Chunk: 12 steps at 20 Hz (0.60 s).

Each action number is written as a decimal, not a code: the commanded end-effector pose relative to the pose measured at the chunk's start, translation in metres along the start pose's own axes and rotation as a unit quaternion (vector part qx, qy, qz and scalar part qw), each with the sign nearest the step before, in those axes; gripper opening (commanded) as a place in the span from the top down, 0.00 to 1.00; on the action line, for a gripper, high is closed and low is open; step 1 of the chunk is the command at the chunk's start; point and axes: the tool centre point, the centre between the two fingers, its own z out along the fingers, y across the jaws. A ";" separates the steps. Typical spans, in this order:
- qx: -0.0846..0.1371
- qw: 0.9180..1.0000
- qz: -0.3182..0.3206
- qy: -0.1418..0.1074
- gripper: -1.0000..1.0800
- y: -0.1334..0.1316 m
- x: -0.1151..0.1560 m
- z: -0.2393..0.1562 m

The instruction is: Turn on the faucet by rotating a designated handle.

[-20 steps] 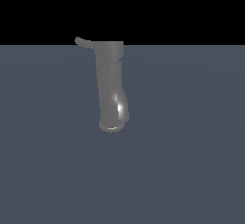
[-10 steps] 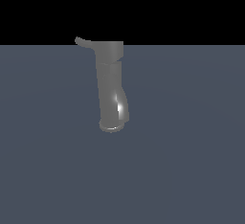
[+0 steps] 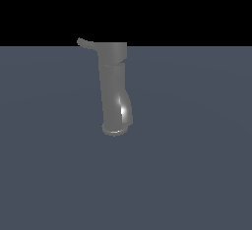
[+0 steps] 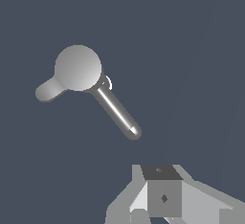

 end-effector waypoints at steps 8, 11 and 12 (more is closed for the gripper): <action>0.000 0.995 0.100 0.004 1.00 -0.040 0.032 0.023; 0.001 0.991 0.131 0.005 1.00 -0.052 0.041 0.031; 0.001 0.990 0.141 0.006 1.00 -0.057 0.044 0.034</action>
